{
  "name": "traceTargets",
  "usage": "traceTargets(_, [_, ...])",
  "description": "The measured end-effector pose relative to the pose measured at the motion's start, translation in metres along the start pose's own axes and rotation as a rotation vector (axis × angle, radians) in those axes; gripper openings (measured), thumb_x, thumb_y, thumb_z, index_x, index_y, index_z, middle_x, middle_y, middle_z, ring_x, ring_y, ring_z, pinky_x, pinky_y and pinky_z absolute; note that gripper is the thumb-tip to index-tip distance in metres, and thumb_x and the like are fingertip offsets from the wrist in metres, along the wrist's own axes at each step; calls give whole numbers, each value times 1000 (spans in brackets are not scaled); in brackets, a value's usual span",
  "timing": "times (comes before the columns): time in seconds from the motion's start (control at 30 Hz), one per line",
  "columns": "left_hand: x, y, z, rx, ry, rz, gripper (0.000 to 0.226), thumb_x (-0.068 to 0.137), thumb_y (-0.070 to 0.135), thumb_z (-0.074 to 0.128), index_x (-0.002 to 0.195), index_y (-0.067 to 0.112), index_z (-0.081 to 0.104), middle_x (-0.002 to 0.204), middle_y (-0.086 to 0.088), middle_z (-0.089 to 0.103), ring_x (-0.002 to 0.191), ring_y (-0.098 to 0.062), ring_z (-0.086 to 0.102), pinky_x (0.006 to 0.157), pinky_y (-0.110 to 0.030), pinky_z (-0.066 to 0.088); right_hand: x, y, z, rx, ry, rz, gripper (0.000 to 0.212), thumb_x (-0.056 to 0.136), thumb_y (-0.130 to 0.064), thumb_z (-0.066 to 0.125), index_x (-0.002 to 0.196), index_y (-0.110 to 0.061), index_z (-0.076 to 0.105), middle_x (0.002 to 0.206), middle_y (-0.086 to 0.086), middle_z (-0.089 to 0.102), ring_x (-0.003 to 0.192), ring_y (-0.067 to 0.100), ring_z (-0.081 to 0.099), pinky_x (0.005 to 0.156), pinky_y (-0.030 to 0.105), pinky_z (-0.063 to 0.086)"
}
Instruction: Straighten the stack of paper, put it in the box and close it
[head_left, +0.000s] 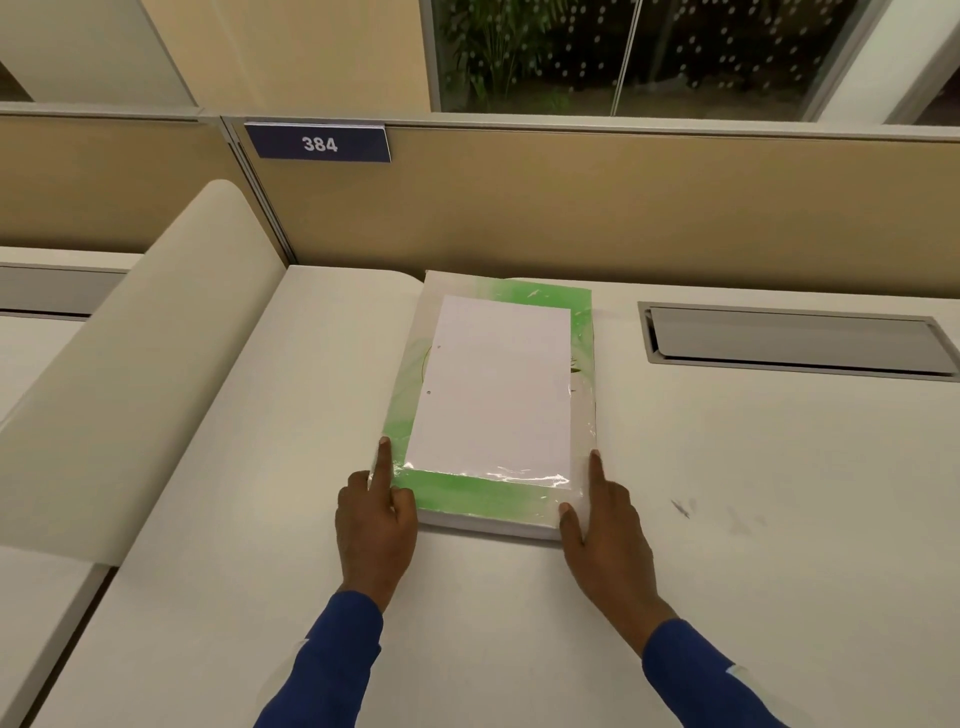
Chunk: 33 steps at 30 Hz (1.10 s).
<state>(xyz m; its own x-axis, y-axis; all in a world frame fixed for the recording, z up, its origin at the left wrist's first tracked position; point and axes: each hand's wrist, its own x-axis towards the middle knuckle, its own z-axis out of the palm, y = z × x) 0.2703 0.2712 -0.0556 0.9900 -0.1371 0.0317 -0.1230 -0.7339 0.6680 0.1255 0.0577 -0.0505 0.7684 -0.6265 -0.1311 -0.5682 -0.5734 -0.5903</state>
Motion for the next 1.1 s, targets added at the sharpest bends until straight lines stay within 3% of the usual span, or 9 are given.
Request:
traceTargets(0.17, [9,0,-3,144,-79,32,63,98,24,43,160,19,33,97,-10,51,93,-28,48,81,-43,50,11,-1,2,-190,-33,-70,84,99,-63,36,163,-21,2,144,5,43,122,23,50,86,36,54])
traceTargets(0.77, [37,16,1,385,-208,73,66,104,31,39,164,13,18,115,-16,55,101,-32,55,78,-39,46,56,-10,-18,-351,-188,-100,86,100,-63,34,162,-16,-3,142,14,44,116,33,59,87,43,54])
traceTargets(0.93, [43,26,0,495,-284,51,72,103,43,37,164,13,12,133,-19,50,117,-37,52,92,-44,46,61,-5,-41,-282,-318,-77,89,98,-66,36,162,-24,-8,147,14,44,125,35,54,96,44,49])
traceTargets(1.1, [4,36,9,601,-108,71,80,102,57,30,163,7,16,163,-28,23,147,-44,29,118,-54,26,27,35,-61,-295,-267,-129,88,98,-64,39,162,-24,-7,141,14,51,123,32,54,95,46,51])
